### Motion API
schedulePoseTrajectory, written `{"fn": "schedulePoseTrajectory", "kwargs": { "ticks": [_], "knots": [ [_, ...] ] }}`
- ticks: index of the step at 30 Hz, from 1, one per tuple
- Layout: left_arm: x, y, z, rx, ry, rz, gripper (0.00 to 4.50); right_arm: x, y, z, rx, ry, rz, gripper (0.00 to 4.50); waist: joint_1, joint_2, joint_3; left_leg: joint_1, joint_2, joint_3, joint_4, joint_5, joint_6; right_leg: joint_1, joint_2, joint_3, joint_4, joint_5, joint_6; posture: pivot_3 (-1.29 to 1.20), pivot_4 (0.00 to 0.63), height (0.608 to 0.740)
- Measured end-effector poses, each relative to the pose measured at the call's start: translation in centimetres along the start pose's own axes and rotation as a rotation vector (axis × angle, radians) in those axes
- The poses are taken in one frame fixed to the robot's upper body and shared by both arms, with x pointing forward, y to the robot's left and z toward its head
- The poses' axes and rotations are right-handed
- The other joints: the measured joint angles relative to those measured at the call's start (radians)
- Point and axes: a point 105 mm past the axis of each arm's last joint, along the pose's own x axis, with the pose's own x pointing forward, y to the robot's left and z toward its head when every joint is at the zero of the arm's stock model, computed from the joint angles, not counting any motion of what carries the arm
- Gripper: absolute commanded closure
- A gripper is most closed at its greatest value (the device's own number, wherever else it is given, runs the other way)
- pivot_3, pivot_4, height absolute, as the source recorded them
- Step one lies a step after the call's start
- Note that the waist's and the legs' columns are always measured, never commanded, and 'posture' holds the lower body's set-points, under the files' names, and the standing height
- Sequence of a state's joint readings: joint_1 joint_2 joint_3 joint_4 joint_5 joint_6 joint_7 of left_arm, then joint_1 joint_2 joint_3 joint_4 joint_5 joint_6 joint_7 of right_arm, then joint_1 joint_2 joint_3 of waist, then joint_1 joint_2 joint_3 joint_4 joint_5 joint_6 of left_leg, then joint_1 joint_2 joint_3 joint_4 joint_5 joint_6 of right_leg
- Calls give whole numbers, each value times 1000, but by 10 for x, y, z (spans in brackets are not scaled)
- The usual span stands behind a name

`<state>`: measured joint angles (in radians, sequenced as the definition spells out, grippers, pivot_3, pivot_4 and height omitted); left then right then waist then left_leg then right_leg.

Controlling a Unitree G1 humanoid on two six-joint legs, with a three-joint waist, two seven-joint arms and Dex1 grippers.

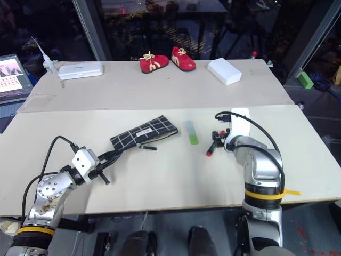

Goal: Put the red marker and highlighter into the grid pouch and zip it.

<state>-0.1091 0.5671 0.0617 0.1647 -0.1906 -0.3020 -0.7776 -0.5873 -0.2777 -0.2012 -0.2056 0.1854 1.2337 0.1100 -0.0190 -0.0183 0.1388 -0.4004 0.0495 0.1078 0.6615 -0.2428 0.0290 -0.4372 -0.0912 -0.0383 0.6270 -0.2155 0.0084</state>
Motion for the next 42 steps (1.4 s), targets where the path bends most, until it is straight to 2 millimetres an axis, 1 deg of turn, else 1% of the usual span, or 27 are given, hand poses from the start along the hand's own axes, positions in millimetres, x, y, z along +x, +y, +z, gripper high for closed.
{"fn": "schedulePoseTrajectory", "kwargs": {
  "ticks": [2,8,12,20,23,27,28,29,30,32,33,38,40,42],
  "knots": [
    [0,0,0,0,0,1,4500,3,3,-4,12,15,8,40,1,0,0,0,0,0,0,0,0,0,0,0,0,0,0,0,150,740],
    [0,0,0,1,0,1,4500,9,4,-19,32,65,-7,40,1,0,0,0,0,0,0,0,0,0,0,0,0,0,0,0,150,740],
    [0,0,0,0,1,1,4500,13,3,-36,47,100,-23,40,1,0,0,-1,0,0,0,0,0,0,0,0,0,0,0,0,150,740],
    [0,0,0,0,2,1,4500,17,7,-39,77,72,-44,40,-1,-1,-1,1,0,0,0,0,0,1,0,0,0,0,0,0,150,740],
    [1,1,0,-4,7,1,4500,17,6,-43,76,64,-62,750,-1,-3,-2,2,0,0,0,0,0,2,0,0,0,0,0,0,150,740],
    [0,3,1,4,9,2,4500,18,-1,-44,81,53,-89,2208,-3,-4,-2,2,0,0,0,0,0,2,0,0,0,0,0,0,150,740],
    [-1,4,2,6,8,2,4500,18,-2,-44,85,52,-92,2398,-3,-4,-2,2,0,0,0,0,0,2,0,0,0,0,0,0,150,740],
    [-1,4,2,7,8,3,4500,18,-4,-44,87,51,-96,2868,-4,-4,-2,2,0,0,0,0,0,2,0,0,0,0,0,0,150,740],
    [-1,4,3,8,7,5,4500,18,-5,-44,89,51,-99,3093,-5,-4,-2,2,0,0,0,0,0,2,0,0,0,0,0,0,150,740],
    [-1,5,3,10,6,6,4500,18,-7,-44,92,47,-101,3898,-8,-4,-2,2,1,0,0,0,0,2,0,0,0,0,0,0,150,740],
    [-1,6,4,12,4,6,4500,18,-6,-44,92,44,-99,4005,-10,-4,-2,2,1,0,0,0,0,2,0,0,0,0,0,0,150,740],
    [0,7,6,18,-1,6,4500,19,-4,-42,93,30,-81,4005,-18,-4,-2,2,0,-1,0,0,0,2,0,0,0,0,0,0,150,740],
    [0,7,6,20,1,5,4500,21,-1,-41,88,19,-43,4005,-22,-4,-2,2,0,-1,0,0,0,2,0,0,0,0,0,0,150,740],
    [0,8,7,23,0,4,4500,22,5,-32,6,-28,26,4005,-24,-3,-2,1,0,-1,0,0,0,1,0,1,0,0,0,0,150,740]
  ]
}}
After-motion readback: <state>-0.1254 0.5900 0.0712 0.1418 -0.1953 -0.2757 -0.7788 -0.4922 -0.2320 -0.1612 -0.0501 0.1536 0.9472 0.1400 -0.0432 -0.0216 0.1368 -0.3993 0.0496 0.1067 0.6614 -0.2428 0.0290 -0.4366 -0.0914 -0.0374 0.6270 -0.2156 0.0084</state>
